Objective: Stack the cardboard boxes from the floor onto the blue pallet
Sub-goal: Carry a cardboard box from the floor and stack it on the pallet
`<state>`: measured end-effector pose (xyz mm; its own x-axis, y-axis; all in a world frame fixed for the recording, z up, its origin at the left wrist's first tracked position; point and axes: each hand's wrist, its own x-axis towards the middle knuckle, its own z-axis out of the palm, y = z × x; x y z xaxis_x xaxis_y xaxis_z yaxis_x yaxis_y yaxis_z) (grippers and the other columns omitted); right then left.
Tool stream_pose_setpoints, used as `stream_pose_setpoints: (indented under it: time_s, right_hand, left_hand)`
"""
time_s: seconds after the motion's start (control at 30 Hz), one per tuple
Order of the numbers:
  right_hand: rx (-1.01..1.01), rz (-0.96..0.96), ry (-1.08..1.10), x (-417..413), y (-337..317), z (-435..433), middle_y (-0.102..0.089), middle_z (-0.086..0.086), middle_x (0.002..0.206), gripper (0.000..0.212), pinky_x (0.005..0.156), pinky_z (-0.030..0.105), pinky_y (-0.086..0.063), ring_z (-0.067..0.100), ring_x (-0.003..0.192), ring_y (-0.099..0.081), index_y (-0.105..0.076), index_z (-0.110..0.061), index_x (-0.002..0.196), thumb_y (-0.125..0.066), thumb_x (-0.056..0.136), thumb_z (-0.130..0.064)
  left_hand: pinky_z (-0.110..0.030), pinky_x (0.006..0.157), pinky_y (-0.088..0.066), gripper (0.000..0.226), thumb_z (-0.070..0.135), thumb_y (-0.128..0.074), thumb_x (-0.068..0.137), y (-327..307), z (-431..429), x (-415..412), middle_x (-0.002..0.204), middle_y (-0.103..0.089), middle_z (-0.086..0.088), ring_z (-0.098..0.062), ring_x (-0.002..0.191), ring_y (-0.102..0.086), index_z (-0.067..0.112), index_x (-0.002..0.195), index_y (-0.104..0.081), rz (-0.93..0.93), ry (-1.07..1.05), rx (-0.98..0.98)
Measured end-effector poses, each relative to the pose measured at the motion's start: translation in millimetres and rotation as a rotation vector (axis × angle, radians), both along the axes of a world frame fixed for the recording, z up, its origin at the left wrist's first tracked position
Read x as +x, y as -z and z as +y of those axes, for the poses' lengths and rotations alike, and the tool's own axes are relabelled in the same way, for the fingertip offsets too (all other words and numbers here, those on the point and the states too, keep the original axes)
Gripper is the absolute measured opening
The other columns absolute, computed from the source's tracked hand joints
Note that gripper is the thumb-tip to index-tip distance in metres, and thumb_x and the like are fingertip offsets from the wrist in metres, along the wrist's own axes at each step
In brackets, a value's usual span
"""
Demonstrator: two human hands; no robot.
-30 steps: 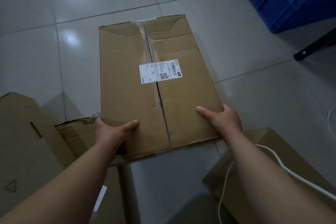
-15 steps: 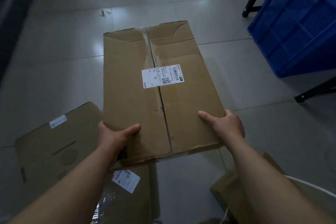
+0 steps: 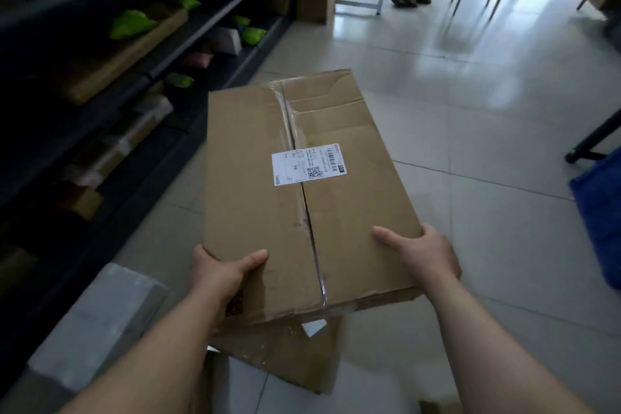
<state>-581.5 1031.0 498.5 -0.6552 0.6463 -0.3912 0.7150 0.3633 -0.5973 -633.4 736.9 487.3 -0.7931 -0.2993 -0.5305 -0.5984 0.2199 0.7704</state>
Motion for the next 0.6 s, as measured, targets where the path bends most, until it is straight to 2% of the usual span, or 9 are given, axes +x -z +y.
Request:
stream_pose_setpoints:
  time_s: [0.1, 0.13, 0.27, 0.4, 0.5, 0.6]
  right_hand:
    - [-0.009, 0.004, -0.093, 1, -30, -63, -0.069, -0.001, 0.104, 0.071, 0.083, 0.042, -0.054, 0.026, 0.093, -0.065, -0.057, -0.029, 0.097, -0.067, 0.050, -0.081]
    - [-0.008, 0.001, -0.125, 4, -40, -86, -0.068, -0.001, 0.104, 0.073, 0.083, 0.044, -0.054, 0.026, 0.093, -0.064, -0.055, -0.030, 0.097, -0.066, 0.048, -0.083]
    - [-0.004, -0.021, -0.255, 19, -75, -176, -0.067, 0.001, 0.109, 0.085, 0.087, 0.047, -0.053, 0.028, 0.099, -0.063, -0.058, -0.026, 0.110, -0.065, 0.048, -0.084]
    - [-0.007, -0.029, -0.394, 45, -105, -260, -0.066, 0.004, 0.112, 0.088, 0.088, 0.044, -0.051, 0.031, 0.104, -0.061, -0.058, -0.024, 0.114, -0.064, 0.050, -0.084]
    - [-0.018, -0.018, -0.501, 62, -121, -312, -0.066, 0.005, 0.114, 0.084, 0.086, 0.040, -0.050, 0.031, 0.105, -0.061, -0.060, -0.020, 0.114, -0.067, 0.055, -0.079]
    - [-0.039, -0.035, -0.624, 82, -135, -359, -0.066, 0.004, 0.111, 0.093, 0.088, 0.046, -0.052, 0.031, 0.100, -0.063, -0.060, -0.021, 0.112, -0.062, 0.045, -0.085]
  left_hand:
    - [-0.048, 0.098, -0.044, 0.105, 0.038, -0.092, 0.048, -31, -64, 30, 0.129, -0.051, -0.008, -0.034, 0.116, -0.051, 0.018, 0.133, -0.034, 0.005, -0.090, -0.024]
    - [-0.048, 0.098, -0.043, 0.105, 0.038, -0.092, 0.050, -39, -87, 41, 0.131, -0.050, -0.009, -0.034, 0.117, -0.050, 0.018, 0.135, -0.032, 0.005, -0.116, -0.029]
    - [-0.044, 0.095, -0.045, 0.108, 0.044, -0.093, 0.045, -71, -178, 94, 0.128, -0.053, -0.004, -0.030, 0.114, -0.052, 0.020, 0.133, -0.035, 0.030, -0.233, -0.043]
    - [-0.043, 0.095, -0.047, 0.101, 0.044, -0.094, 0.039, -100, -256, 155, 0.120, -0.058, -0.003, -0.028, 0.108, -0.056, 0.021, 0.122, -0.041, 0.052, -0.389, -0.071]
    - [-0.036, 0.086, -0.047, 0.087, 0.036, -0.094, 0.043, -115, -301, 204, 0.111, -0.058, 0.000, -0.024, 0.101, -0.057, 0.022, 0.111, -0.042, 0.047, -0.497, -0.036]
    - [-0.037, 0.090, -0.049, 0.096, 0.039, -0.095, 0.033, -124, -336, 255, 0.112, -0.065, 0.000, -0.022, 0.100, -0.061, 0.016, 0.115, -0.050, 0.069, -0.608, -0.038]
